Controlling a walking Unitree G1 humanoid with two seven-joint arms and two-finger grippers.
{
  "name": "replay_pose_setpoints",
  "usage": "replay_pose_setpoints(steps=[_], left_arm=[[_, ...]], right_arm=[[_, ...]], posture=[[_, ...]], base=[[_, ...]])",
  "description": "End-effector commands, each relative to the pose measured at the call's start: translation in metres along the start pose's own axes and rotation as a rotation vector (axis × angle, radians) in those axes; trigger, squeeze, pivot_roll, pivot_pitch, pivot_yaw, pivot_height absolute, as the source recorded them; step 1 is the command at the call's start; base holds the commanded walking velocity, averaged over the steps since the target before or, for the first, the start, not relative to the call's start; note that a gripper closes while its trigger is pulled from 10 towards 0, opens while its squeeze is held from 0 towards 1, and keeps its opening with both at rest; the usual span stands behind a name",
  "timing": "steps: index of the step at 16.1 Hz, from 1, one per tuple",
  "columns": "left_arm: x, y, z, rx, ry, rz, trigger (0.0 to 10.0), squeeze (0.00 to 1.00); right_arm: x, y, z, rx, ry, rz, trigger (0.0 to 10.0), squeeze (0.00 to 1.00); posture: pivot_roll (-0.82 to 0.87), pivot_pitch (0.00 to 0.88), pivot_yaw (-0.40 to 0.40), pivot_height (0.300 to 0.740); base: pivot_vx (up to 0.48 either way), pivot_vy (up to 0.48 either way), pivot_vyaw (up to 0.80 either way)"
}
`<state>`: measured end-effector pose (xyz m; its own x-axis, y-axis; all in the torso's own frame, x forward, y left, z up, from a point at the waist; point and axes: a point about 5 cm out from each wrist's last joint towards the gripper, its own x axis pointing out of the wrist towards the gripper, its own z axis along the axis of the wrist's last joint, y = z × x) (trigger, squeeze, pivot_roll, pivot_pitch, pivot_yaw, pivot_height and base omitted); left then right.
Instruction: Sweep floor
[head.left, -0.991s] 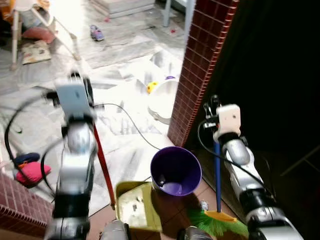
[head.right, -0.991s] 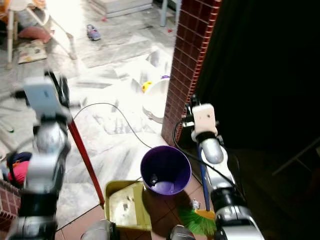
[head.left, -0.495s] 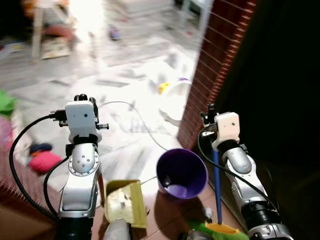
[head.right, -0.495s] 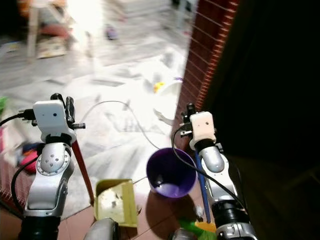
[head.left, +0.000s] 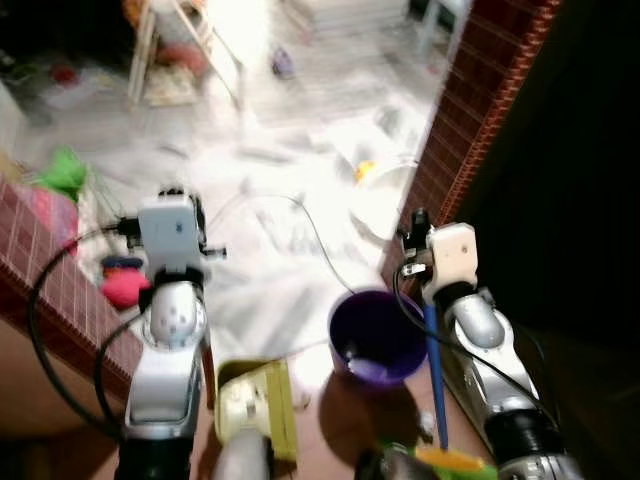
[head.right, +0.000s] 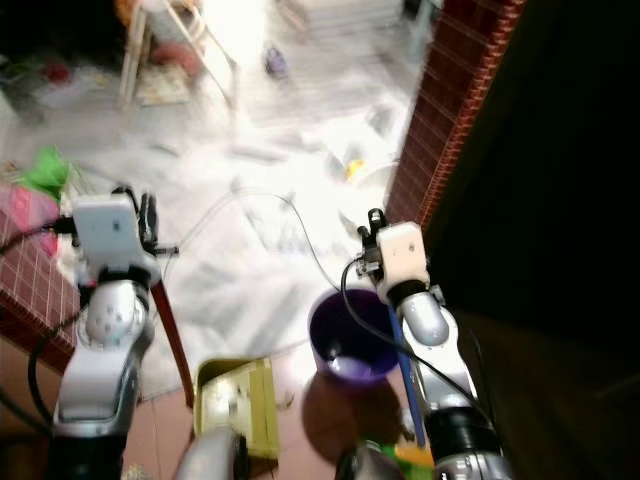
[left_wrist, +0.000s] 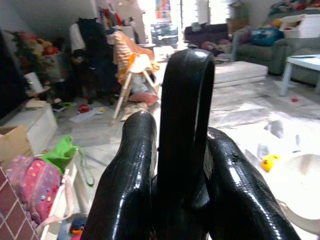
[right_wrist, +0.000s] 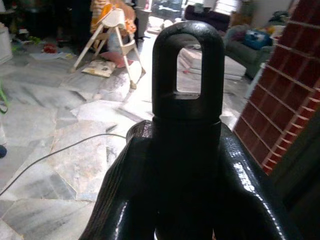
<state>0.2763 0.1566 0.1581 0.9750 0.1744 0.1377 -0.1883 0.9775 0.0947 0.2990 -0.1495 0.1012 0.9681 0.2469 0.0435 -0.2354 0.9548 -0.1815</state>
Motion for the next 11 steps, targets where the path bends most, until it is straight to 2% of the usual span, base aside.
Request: replay_pose_setpoints(steps=[1, 11], left_arm=[[0.0023, -0.0002, 0.0154, -0.011, -0.062, -0.003, 10.0, 0.00], [0.0081, 0.0004, 0.0218, -0.018, -0.075, 0.002, 10.0, 0.00]], right_arm=[[0.0004, 0.0016, 0.0033, 0.037, -0.008, -0.009, 10.0, 0.00], [0.0020, 0.0043, 0.0057, 0.033, -0.014, 0.012, 10.0, 0.00]], posture=[[-0.03, 0.000, 0.017, 0.740], [-0.03, 0.000, 0.016, 0.740]], base=[[-0.322, 0.000, 0.00], [-0.319, 0.000, 0.00]])
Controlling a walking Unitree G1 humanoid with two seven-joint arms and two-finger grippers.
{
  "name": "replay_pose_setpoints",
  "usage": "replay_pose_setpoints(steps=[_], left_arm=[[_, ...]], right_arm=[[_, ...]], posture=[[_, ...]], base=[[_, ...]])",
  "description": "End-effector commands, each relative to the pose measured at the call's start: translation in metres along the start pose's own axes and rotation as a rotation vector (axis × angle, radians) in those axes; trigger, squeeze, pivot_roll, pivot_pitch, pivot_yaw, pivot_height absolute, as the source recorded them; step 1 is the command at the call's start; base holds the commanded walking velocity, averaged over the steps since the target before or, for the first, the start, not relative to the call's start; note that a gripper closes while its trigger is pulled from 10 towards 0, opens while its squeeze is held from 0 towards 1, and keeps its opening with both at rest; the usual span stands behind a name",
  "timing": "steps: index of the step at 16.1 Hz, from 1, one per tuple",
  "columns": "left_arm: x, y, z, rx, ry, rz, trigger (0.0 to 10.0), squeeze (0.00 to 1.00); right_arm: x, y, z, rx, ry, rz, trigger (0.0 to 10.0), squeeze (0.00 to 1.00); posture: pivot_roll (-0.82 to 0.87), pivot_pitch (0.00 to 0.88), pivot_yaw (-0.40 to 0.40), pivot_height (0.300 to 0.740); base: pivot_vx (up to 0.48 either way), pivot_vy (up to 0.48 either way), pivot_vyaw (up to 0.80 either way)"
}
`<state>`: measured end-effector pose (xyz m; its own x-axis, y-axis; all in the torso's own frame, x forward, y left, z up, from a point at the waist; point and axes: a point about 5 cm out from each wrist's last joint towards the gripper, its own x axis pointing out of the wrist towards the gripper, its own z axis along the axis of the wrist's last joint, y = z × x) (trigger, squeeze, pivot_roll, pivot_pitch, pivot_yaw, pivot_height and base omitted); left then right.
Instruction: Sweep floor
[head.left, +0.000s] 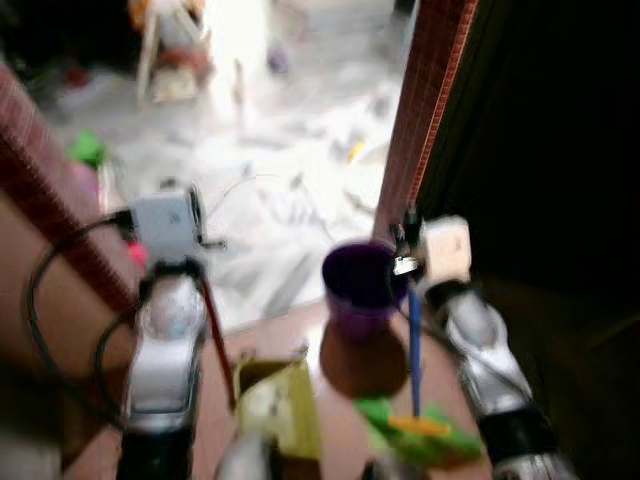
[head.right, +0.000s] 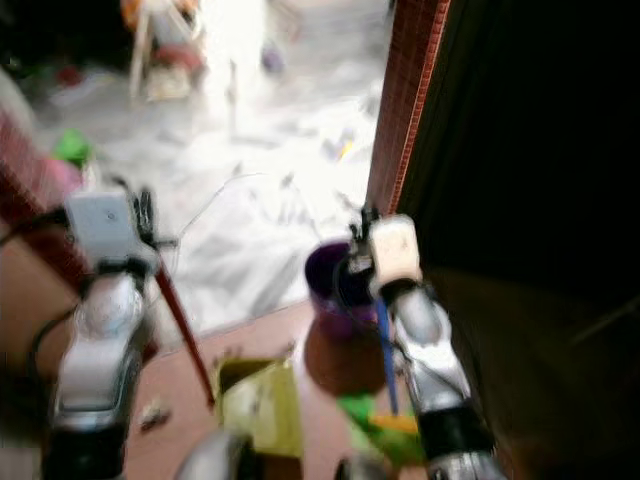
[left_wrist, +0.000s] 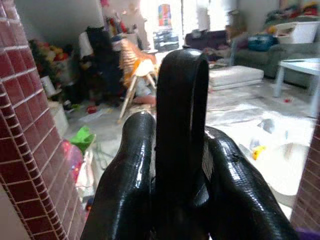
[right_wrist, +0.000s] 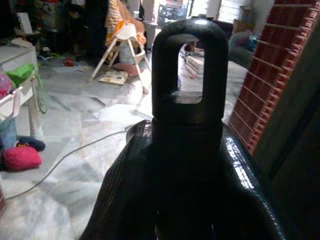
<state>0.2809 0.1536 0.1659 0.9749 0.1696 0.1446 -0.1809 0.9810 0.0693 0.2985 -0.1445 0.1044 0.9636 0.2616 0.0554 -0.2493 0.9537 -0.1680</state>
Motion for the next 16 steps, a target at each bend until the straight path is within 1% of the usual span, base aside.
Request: replay_pose_setpoints(steps=[1, 15, 16], left_arm=[[0.0031, 0.0032, 0.0145, 0.009, -0.068, 0.006, 10.0, 0.00], [0.0036, 0.0033, 0.0147, 0.010, -0.068, 0.006, 10.0, 0.00], [0.0021, 0.0080, 0.0061, 0.027, -0.042, 0.026, 10.0, 0.00]], right_arm=[[0.0011, 0.0001, 0.0016, 0.018, 0.000, -0.001, 10.0, 0.00], [0.0013, 0.0002, 0.0019, 0.019, 0.000, 0.000, 10.0, 0.00], [0.0026, 0.0009, 0.0069, 0.079, -0.017, -0.019, 10.0, 0.00]], posture=[[-0.03, 0.000, 0.016, 0.740], [-0.03, 0.000, 0.016, 0.740], [-0.03, 0.000, 0.021, 0.740]], base=[[-0.319, 0.000, 0.00], [-0.319, 0.000, 0.00], [0.000, 0.000, 0.00]])
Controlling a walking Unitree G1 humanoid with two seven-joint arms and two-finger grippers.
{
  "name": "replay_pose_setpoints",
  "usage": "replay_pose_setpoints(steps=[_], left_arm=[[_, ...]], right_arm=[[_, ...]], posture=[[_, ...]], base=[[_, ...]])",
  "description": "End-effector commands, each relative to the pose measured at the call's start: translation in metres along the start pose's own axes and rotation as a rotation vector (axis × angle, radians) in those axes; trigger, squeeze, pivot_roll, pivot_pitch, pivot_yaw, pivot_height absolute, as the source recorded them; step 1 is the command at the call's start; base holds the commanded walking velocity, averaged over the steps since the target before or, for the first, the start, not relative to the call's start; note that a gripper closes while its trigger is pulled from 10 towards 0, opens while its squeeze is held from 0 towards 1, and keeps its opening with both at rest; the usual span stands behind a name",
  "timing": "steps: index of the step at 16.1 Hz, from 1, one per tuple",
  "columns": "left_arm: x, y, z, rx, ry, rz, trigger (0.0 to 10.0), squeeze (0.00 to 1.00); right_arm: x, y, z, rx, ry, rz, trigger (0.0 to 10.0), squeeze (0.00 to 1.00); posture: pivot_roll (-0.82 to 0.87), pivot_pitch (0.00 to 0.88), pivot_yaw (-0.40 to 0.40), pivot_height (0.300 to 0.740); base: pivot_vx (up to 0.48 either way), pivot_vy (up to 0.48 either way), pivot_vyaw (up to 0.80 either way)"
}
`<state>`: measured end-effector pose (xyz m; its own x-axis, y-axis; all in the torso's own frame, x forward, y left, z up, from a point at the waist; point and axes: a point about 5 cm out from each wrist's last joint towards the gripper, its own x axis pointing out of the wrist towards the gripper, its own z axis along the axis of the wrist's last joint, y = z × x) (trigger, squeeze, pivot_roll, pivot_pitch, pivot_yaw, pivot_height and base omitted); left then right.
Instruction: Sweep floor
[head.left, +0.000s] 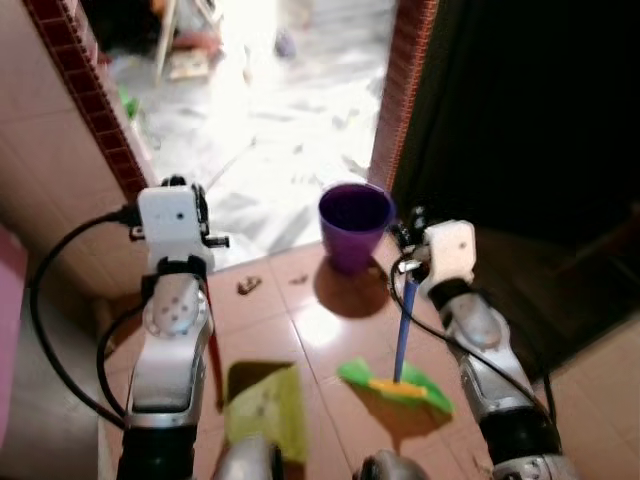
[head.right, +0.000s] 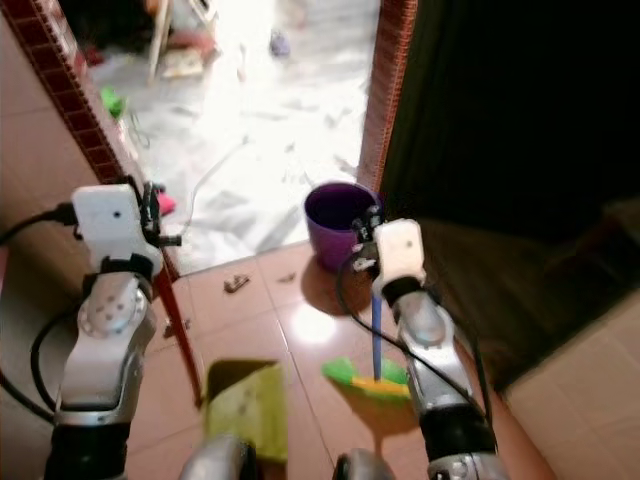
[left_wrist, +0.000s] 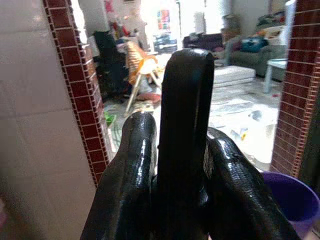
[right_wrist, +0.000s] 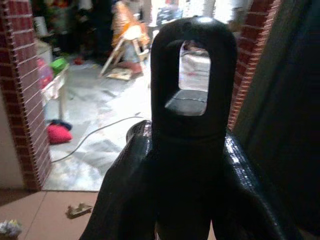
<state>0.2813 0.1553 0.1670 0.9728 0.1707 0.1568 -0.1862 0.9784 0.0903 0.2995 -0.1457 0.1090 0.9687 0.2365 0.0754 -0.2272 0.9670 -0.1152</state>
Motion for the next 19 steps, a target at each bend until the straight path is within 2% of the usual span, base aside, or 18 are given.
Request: replay_pose_setpoints(steps=[1, 3, 5, 10, 13, 14, 17, 19], left_arm=[[0.000, 0.008, -0.001, 0.015, -0.013, 0.028, 10.0, 0.00], [-0.007, 0.010, -0.028, 0.050, 0.040, -0.014, 10.0, 0.00], [-0.007, 0.011, -0.043, 0.038, 0.077, -0.006, 10.0, 0.00], [0.007, 0.004, -0.049, 0.021, 0.059, -0.022, 10.0, 0.00], [0.003, 0.008, -0.072, 0.041, 0.111, -0.035, 10.0, 0.00], [0.004, 0.006, -0.074, 0.031, 0.120, -0.040, 10.0, 0.00], [0.008, -0.004, -0.077, 0.025, 0.119, -0.078, 10.0, 0.00], [0.004, -0.008, -0.089, 0.036, 0.155, -0.107, 10.0, 0.00]], right_arm=[[0.003, 0.003, 0.005, 0.050, -0.007, -0.003, 10.0, 0.00], [0.006, 0.001, 0.012, 0.067, -0.038, -0.028, 10.0, 0.00], [0.009, 0.000, 0.015, 0.090, -0.054, -0.045, 10.0, 0.00], [0.019, -0.003, 0.022, 0.108, -0.078, -0.059, 10.0, 0.00], [0.021, -0.003, 0.022, 0.135, -0.102, -0.096, 10.0, 0.00], [0.021, -0.004, 0.023, 0.137, -0.110, -0.113, 10.0, 0.00], [0.016, -0.006, 0.020, 0.134, -0.115, -0.157, 10.0, 0.00], [0.006, -0.005, 0.003, 0.113, -0.065, -0.172, 10.0, 0.00]], posture=[[-0.03, 0.000, 0.022, 0.740], [-0.04, 0.000, 0.036, 0.740], [-0.05, 0.000, 0.043, 0.740], [-0.06, 0.000, 0.048, 0.740], [-0.07, 0.000, 0.074, 0.740], [-0.08, 0.000, 0.084, 0.740], [-0.10, 0.000, 0.103, 0.740], [-0.11, 0.000, 0.107, 0.740]], base=[[0.000, 0.000, 0.00], [0.000, 0.000, 0.00], [0.000, 0.000, 0.00], [0.000, 0.000, 0.00], [0.000, 0.000, 0.00], [0.000, 0.000, 0.00], [0.000, 0.000, 0.00], [0.000, 0.000, 0.00]])
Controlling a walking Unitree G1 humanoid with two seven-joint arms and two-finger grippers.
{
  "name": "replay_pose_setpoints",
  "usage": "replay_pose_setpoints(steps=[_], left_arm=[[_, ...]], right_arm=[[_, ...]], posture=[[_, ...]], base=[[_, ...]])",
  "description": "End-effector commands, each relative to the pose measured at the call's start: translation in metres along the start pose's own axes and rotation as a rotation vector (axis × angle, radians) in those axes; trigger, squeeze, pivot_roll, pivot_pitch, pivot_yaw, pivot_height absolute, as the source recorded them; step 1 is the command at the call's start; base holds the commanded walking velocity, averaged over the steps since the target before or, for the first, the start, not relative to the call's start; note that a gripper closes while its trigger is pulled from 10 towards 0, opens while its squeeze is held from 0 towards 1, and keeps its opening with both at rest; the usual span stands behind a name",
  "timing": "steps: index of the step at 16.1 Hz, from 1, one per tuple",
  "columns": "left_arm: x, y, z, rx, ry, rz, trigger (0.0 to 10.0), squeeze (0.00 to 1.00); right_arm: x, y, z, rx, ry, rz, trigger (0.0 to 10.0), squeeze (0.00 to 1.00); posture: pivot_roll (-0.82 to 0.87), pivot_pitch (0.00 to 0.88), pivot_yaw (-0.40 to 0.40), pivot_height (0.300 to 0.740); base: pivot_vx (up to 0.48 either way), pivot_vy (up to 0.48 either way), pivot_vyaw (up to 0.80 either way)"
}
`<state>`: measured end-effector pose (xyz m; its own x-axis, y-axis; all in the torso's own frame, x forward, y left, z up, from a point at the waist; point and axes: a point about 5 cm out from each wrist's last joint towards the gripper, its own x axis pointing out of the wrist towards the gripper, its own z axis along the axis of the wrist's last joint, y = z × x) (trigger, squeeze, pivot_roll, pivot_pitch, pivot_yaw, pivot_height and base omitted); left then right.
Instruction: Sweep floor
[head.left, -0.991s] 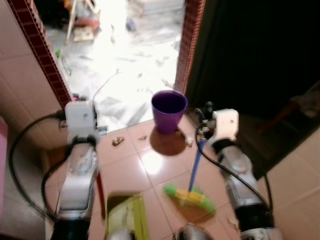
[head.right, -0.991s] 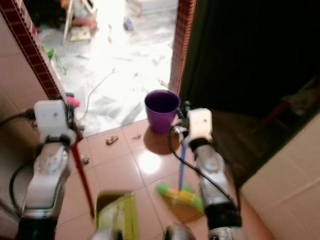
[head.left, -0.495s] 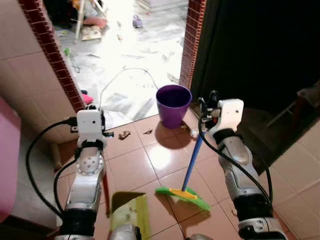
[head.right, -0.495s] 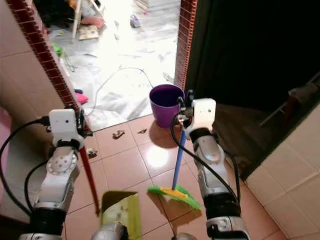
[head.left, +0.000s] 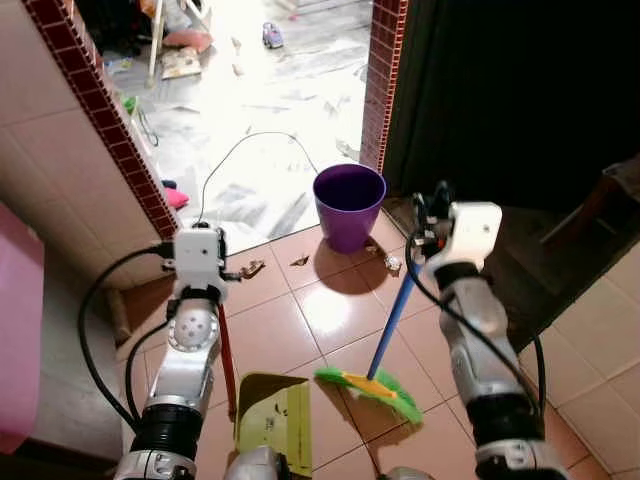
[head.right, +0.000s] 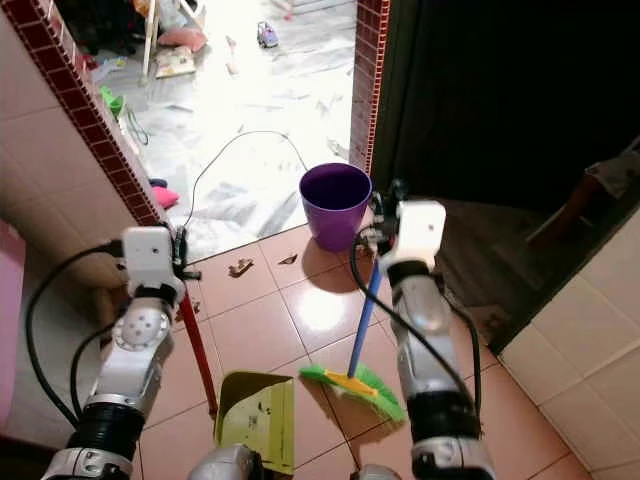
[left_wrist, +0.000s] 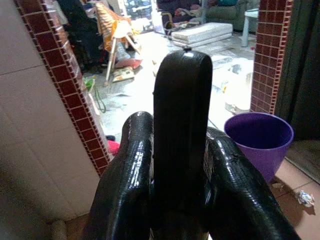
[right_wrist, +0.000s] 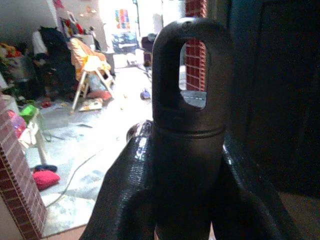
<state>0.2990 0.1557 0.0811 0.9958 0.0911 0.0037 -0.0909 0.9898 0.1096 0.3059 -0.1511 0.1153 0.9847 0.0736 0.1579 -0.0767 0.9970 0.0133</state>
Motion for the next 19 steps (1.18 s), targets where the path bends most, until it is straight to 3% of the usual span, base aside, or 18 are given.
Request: replay_pose_setpoints(steps=[1, 6, 12, 19], left_arm=[[-0.002, 0.002, -0.008, 0.030, 0.028, -0.015, 10.0, 0.00], [-0.008, 0.006, -0.019, 0.014, 0.045, 0.017, 10.0, 0.00], [0.000, 0.001, -0.008, -0.016, 0.005, 0.026, 10.0, 0.00], [-0.002, -0.004, -0.011, -0.033, 0.008, 0.023, 10.0, 0.00]], right_arm=[[-0.004, 0.001, -0.008, 0.002, 0.025, -0.006, 10.0, 0.00], [-0.006, 0.000, -0.015, -0.007, 0.056, 0.006, 10.0, 0.00], [0.006, 0.003, -0.012, -0.014, 0.041, 0.037, 10.0, 0.00], [0.004, 0.001, -0.014, -0.022, 0.045, 0.039, 10.0, 0.00]], posture=[[-0.11, 0.000, 0.104, 0.740], [-0.09, 0.000, 0.068, 0.740], [-0.08, 0.000, 0.055, 0.740], [-0.09, 0.000, 0.053, 0.740]], base=[[0.000, 0.000, 0.00], [0.000, 0.000, 0.00], [0.000, 0.000, 0.00], [0.000, 0.000, 0.00]])
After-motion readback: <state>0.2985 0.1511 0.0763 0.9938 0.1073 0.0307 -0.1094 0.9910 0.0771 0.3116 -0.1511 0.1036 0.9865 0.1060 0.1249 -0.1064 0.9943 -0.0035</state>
